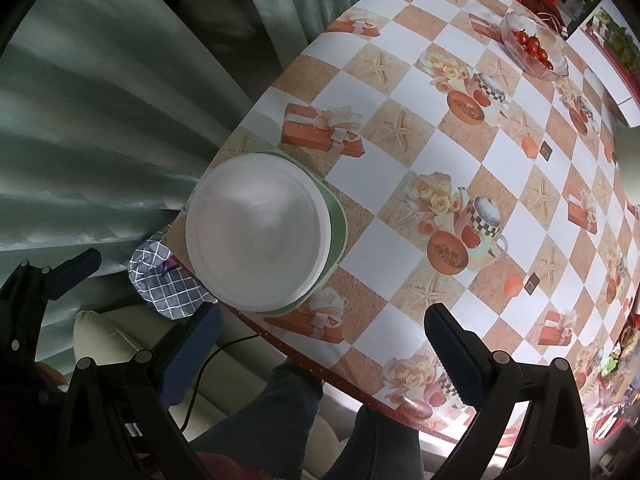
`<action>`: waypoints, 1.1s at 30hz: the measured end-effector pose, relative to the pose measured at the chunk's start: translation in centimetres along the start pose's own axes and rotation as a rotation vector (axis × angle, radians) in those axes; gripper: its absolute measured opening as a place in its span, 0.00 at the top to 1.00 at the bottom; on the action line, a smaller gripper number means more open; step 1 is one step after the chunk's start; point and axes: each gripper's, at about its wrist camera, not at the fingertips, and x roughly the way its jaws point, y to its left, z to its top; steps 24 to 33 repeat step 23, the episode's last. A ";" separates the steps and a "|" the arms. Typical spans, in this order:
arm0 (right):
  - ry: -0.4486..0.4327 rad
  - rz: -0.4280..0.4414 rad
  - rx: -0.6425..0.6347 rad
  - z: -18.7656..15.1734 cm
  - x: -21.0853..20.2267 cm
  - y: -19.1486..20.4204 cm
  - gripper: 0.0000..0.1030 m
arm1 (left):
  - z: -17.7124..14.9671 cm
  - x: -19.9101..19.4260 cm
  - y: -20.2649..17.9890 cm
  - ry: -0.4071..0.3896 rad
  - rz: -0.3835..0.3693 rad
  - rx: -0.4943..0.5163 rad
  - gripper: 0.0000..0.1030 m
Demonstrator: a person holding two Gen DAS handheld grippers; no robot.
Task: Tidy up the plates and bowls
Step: 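Open both grippers and withdraw them from the plate stack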
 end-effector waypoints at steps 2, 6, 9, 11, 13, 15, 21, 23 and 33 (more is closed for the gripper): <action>-0.001 0.003 0.000 0.0 -0.1 -0.1 0.01 | 0.0 -0.1 -0.2 -0.001 0.003 0.001 0.11; 0.004 0.011 0.000 0.0 -0.1 -0.2 0.01 | 0.1 -0.2 -0.3 0.002 0.004 -0.003 0.11; 0.004 0.017 -0.002 -0.1 -0.1 -0.2 0.01 | 0.1 -0.2 -0.4 0.007 0.005 0.001 0.11; 0.004 0.022 -0.001 -0.1 -0.1 -0.3 0.01 | 0.1 -0.2 -0.6 0.013 0.008 0.003 0.11; 0.009 0.030 -0.002 -0.2 0.0 -0.3 0.01 | 0.0 -0.1 -0.8 0.017 0.013 0.003 0.11; 0.013 0.035 -0.002 -0.3 0.1 -0.4 0.01 | -0.1 -0.1 -0.9 0.021 0.015 0.004 0.11; 0.018 0.042 0.001 -0.4 0.2 -0.7 0.01 | -0.1 -0.1 -1.3 0.015 0.029 0.004 0.11; 0.021 0.054 0.003 -0.3 0.3 -0.9 0.01 | 0.1 -0.6 -1.2 -0.024 0.047 -0.005 0.11; 0.021 0.054 0.003 -0.3 0.3 -0.9 0.01 | 0.1 -0.6 -1.2 -0.024 0.047 -0.005 0.11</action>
